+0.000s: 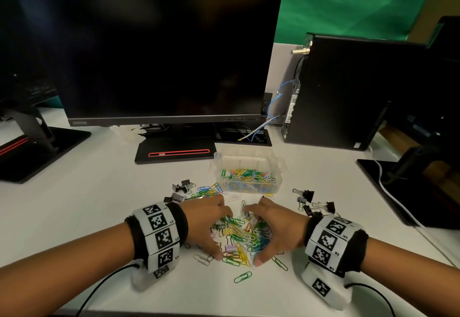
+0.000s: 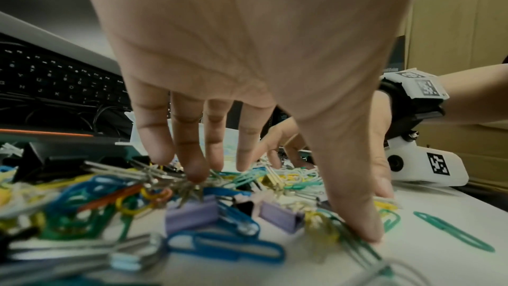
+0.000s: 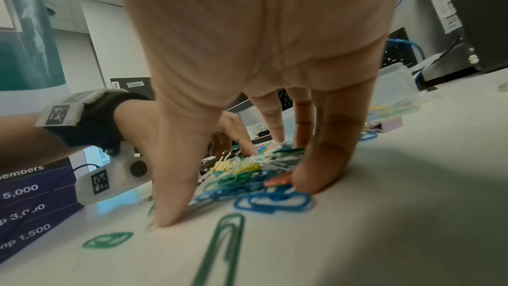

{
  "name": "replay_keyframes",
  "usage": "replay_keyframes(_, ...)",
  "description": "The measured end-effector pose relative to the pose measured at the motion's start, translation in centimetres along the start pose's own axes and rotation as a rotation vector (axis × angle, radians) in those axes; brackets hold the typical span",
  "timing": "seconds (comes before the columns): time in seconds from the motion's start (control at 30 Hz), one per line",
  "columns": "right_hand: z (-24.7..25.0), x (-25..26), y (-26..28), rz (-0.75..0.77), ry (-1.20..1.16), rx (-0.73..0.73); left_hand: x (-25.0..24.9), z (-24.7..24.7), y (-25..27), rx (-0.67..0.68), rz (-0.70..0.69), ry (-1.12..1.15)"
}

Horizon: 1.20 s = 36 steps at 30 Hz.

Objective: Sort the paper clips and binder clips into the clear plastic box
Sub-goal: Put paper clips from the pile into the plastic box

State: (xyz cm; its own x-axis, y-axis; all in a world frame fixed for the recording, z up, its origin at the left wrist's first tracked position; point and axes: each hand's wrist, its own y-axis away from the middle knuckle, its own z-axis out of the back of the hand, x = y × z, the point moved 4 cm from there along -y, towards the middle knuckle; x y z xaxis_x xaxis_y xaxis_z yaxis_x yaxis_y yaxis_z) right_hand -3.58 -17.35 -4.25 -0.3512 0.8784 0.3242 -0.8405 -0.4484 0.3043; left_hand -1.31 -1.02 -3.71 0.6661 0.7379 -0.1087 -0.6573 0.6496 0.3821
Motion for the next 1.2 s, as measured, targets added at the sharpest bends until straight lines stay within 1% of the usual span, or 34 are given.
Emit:
replay_keyframes(0.13, -0.2, 0.7, -1.2, -0.005, 0.023, 0.014, -0.7, -0.5, 0.0, -0.049, -0.009, 0.001)
replay_keyframes(0.33, 0.3, 0.5, -1.6, 0.030, -0.030, -0.040, -2.5, -0.5, -0.2, -0.094, -0.025, -0.025)
replay_keyframes(0.4, 0.6, 0.3, -1.3, 0.026, -0.078, -0.036, -3.0, -0.2, -0.4, -0.131, -0.011, -0.039)
replay_keyframes(0.5, 0.9, -0.4, -0.7, -0.040, -0.212, -0.031, -3.5, 0.3, -0.9, -0.186, -0.015, 0.013)
replay_keyframes(0.6, 1.5, -1.3, -0.4, -0.085, -0.193, -0.069, -3.8, 0.1, -1.5, -0.131, -0.018, 0.103)
replay_keyframes(0.7, 2.5, -2.2, 0.0, -0.129, -0.204, -0.067, -4.0, -0.3, -2.3, -0.072, -0.032, 0.087)
replay_keyframes(0.8, 3.6, -3.1, 0.4, -0.163, -0.214, -0.068, -3.8, -0.3, -3.0, -0.049, -0.027, 0.076)
replay_keyframes(0.93, 5.0, -3.9, 0.9, -0.180, -0.272, -0.061, -3.7, 0.2, -3.6, -0.045, -0.047, 0.173)
replay_keyframes(1.07, 6.5, -4.2, 0.8, -0.190, -0.322, -0.085, -4.0, 0.7, -4.0, -0.092, -0.087, 0.232)
replay_keyframes(1.2, 8.7, -5.1, -0.2, -0.204, -0.367, -0.168, -4.1, 0.9, -4.0, -0.105, -0.091, 0.222)
